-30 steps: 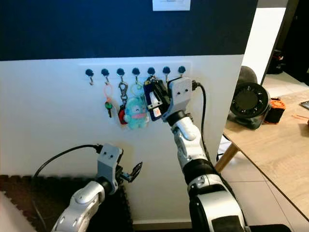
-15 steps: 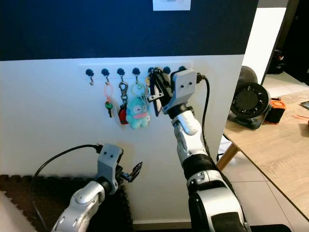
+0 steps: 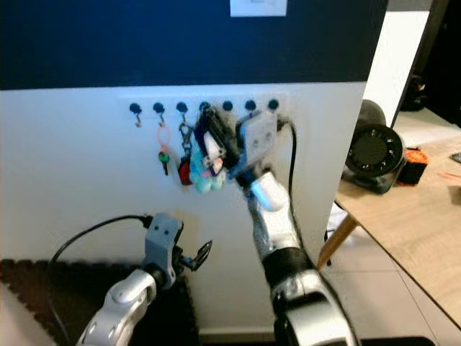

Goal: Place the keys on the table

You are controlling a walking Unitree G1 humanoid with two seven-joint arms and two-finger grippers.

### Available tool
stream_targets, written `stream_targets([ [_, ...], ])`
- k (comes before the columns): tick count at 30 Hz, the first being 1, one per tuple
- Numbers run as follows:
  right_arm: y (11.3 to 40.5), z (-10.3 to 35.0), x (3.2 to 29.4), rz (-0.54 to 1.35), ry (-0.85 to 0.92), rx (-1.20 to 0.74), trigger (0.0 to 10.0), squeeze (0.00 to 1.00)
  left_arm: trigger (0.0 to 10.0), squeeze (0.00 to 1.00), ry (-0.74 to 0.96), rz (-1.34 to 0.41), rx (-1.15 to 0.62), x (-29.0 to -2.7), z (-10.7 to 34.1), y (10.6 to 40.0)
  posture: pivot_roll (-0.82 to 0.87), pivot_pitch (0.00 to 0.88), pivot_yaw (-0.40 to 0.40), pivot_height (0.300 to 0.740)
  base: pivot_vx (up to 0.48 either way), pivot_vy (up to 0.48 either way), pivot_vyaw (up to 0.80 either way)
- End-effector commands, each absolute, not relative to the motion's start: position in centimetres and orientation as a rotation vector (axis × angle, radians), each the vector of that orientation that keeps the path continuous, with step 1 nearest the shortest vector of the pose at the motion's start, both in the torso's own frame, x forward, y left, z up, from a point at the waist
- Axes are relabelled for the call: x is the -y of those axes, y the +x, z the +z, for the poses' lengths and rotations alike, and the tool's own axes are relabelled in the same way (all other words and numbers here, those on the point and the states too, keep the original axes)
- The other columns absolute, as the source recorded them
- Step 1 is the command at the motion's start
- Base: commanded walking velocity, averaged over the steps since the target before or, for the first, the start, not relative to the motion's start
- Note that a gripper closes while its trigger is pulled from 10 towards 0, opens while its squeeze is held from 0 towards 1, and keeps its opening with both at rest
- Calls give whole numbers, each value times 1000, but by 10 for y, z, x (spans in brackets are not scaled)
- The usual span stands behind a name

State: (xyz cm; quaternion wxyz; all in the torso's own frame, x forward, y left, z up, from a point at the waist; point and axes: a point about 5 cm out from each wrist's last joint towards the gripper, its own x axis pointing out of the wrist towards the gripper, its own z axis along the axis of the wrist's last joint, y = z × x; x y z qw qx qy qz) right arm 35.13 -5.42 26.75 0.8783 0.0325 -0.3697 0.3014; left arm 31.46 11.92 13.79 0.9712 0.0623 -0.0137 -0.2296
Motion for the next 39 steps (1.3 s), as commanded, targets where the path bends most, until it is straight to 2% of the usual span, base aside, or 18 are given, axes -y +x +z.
stream_targets([
  [1,348,276,56,619,83,806,0,0,10000,0,136,-465,18,-121,134,312,81,95,30,740,0,0,0],
  [10,330,233,86,455,93,713,0,0,10000,0,151,-464,-33,-125,119,307,78,93,39,740,0,0,0],
  [15,317,205,108,335,88,637,0,0,10000,0,164,-420,-151,-135,88,298,72,91,40,740,0,0,0],
  [21,309,178,122,267,80,541,0,0,10000,0,193,-333,-293,-150,53,288,54,79,39,740,0,0,0],
  [24,304,138,138,186,100,392,0,0,10000,0,222,-223,-438,-165,20,275,51,70,38,740,0,0,0],
  [28,298,81,156,74,187,123,0,0,10000,0,176,-105,-555,-180,-8,259,42,58,37,740,0,0,0],
  [30,295,68,159,62,174,62,0,0,10000,0,174,-98,-572,-181,-13,256,43,56,36,740,0,0,0],
  [31,282,29,166,40,180,-133,0,0,10000,0,143,-94,-608,-182,-22,248,42,46,36,740,0,0,0],
  [32,282,29,166,40,180,-133,0,0,10000,0,143,-94,-608,-182,-22,248,42,46,36,740,0,0,0],
  [34,262,-7,171,5,220,-335,0,0,10000,0,117,-96,-636,-181,-29,242,45,42,34,740,0,0,0],
  [36,254,-18,172,-6,233,-408,0,0,10000,0,113,-97,-645,-181,-31,240,45,42,34,740,0,0,0],
  [37,244,-30,174,-18,240,-474,118,0,10000,0,131,-109,-664,-180,-35,237,45,42,34,740,0,0,0],
  [38,235,-38,176,-29,243,-529,3098,0,10000,0,152,-120,-679,-180,-39,234,48,32,37,740,0,0,0],
  [39,235,-38,176,-29,243,-529,3098,0,10000,0,152,-120,-679,-180,-39,234,48,32,37,740,0,0,0],
])
